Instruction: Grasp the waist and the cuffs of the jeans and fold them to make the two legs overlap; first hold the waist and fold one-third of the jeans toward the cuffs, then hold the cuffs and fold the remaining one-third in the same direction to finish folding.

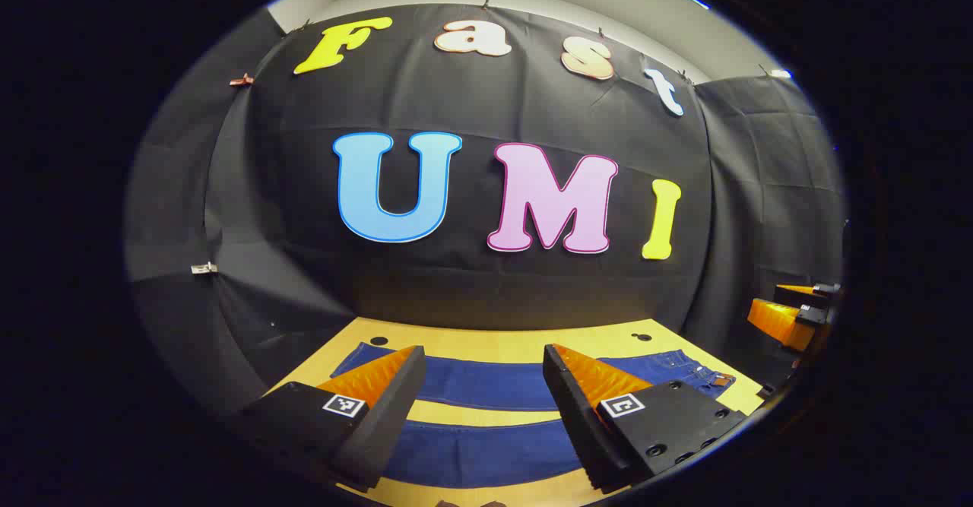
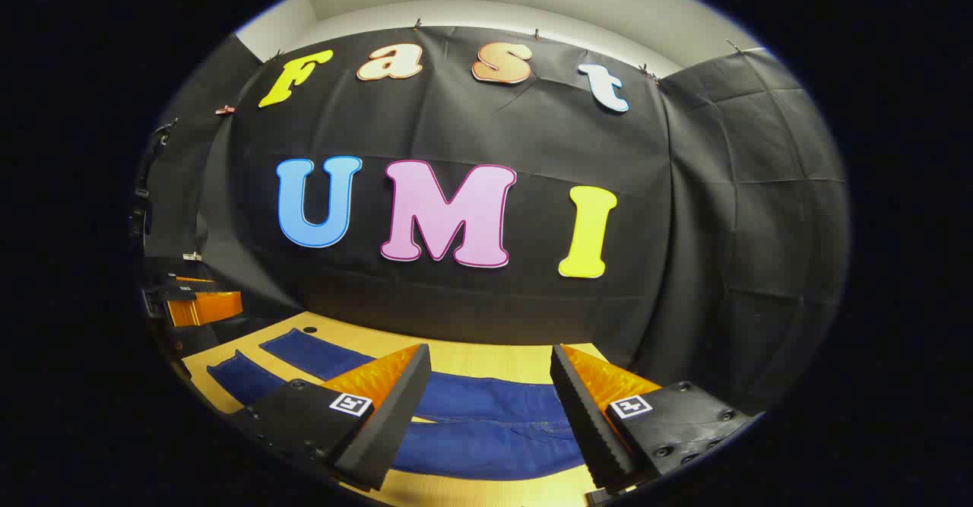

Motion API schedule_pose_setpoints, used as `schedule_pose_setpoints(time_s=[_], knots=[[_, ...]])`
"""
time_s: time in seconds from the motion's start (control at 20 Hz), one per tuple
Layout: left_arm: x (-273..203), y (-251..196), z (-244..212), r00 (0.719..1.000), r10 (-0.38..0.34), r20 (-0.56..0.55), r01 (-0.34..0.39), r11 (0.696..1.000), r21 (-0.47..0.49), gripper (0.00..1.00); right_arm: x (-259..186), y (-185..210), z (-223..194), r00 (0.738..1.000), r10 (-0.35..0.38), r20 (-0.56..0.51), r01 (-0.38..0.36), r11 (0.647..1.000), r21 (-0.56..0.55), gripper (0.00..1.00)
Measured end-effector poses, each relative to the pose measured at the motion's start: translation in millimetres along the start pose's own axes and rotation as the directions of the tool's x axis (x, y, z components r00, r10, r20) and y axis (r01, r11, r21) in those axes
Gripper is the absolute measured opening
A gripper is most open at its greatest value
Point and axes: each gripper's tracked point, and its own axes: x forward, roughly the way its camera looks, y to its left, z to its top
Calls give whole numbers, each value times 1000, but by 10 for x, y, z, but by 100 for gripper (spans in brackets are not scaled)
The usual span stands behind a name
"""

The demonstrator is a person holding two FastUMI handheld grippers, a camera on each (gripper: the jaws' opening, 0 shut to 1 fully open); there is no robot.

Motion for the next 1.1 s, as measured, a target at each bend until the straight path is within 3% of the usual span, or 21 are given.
schedule_pose_setpoints(time_s=[0.1,0.25,0.4,0.6,0.75,0.9,1.1], knots=[[24,9,-14,1000,10,-2,-10,1000,2,97,33,-31,1,1000,-3,4,3,1000,2,97],[35,35,23,999,29,14,-29,999,22,96,86,-62,-2,1000,-2,5,2,1000,13,94],[24,51,22,1000,24,15,-24,1000,5,96,134,-123,0,1000,-5,14,5,1000,-9,100],[22,131,-97,999,48,-17,-48,999,-12,96,173,-255,15,999,-19,29,20,1000,-13,93],[30,219,-91,997,74,-15,-74,997,16,96,196,-330,24,999,-27,35,27,1000,-8,100],[45,395,-120,995,94,-21,-92,993,71,96,255,-393,20,999,-29,38,30,999,-26,97],[58,818,-257,992,104,-66,-85,968,238,96,331,-501,42,999,-38,35,40,998,-58,94]])
